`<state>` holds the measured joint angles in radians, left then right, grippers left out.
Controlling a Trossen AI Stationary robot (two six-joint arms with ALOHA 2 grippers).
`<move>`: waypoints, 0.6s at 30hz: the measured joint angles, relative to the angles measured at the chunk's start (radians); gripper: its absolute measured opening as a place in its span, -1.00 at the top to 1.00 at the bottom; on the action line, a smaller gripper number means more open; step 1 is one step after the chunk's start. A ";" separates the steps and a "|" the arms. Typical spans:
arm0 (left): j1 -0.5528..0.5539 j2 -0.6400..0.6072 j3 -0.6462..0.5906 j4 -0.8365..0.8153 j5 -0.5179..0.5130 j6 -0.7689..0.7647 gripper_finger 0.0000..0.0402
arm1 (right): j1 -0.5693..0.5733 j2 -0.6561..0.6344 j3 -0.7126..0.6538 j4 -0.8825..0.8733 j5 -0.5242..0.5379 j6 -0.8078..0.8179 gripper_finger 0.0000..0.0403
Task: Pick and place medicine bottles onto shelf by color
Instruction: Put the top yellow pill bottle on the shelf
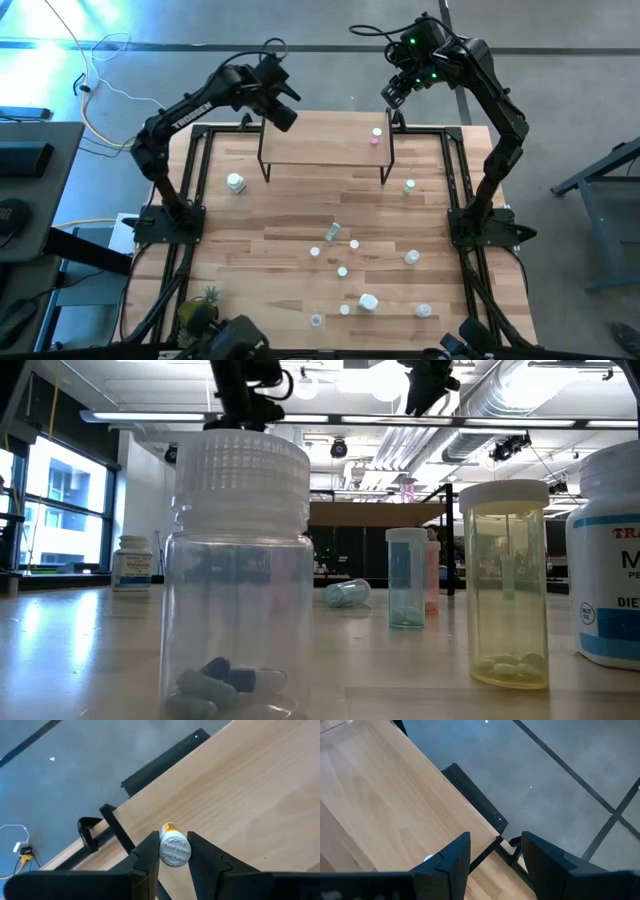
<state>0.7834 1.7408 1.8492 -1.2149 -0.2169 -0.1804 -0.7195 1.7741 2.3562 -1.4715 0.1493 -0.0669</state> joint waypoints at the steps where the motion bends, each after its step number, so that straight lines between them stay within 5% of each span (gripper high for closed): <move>1: 0.000 0.007 0.000 0.000 0.000 -0.005 0.62 | 0.000 0.000 0.000 0.000 0.000 0.000 0.17; 18: 0.002 0.053 0.000 0.001 0.058 -0.026 0.62 | 0.000 0.000 0.000 0.000 0.003 0.000 0.17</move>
<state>0.7853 1.7935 1.8492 -1.2140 -0.1592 -0.2062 -0.7195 1.7741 2.3562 -1.4716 0.1528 -0.0670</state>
